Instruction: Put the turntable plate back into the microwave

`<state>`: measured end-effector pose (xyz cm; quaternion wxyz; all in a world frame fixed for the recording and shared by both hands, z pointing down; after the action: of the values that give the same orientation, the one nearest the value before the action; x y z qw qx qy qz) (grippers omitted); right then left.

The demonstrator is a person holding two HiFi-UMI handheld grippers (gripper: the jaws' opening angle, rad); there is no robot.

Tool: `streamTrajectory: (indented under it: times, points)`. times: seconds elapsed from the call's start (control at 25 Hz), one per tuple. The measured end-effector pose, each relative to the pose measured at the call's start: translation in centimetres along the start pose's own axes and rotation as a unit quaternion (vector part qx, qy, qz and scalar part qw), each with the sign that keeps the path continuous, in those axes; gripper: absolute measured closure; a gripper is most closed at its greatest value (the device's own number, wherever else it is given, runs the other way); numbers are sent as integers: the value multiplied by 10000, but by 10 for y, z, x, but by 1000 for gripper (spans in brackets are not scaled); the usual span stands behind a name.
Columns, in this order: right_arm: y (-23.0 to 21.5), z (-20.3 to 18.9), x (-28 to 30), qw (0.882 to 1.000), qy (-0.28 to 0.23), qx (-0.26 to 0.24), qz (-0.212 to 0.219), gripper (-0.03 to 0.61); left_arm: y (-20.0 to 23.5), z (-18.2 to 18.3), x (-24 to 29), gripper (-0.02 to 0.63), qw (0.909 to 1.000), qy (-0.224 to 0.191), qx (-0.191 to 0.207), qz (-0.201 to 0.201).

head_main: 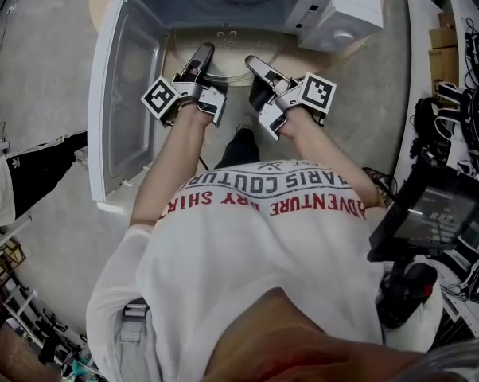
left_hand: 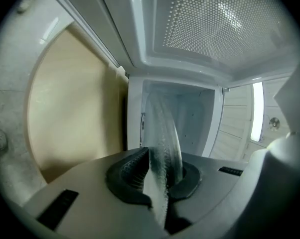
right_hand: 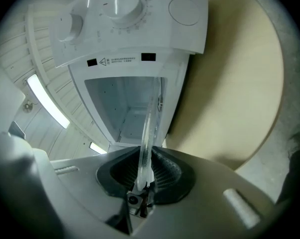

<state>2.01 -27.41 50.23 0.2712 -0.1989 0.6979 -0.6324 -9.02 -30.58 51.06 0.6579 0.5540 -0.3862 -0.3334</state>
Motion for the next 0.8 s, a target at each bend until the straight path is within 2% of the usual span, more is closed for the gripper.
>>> streamTrajectory:
  times: [0.4,0.64,0.8]
  points:
    - [-8,2,4,9994,-190,276,-26,532,6,6,4,591,9999,-40,-120,58]
    - [-12,5,3,9983,-391,431,-7,543,6,2,6,584,9998,98,128,96]
    - [-12,10,4,9980,-472,424,-32,543,7,-11,-8,554,9993,237,203,212]
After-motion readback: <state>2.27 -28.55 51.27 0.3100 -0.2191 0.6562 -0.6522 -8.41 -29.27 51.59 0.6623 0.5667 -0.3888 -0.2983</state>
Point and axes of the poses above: the fingertips, and each gripper's own axes: x forward along the fingers, y to its left, z out of its top, the point moved 1 cm from there along -x, backward along the fingers, and after that the axes turned 8 degrees about z, right-handed, at the moved point
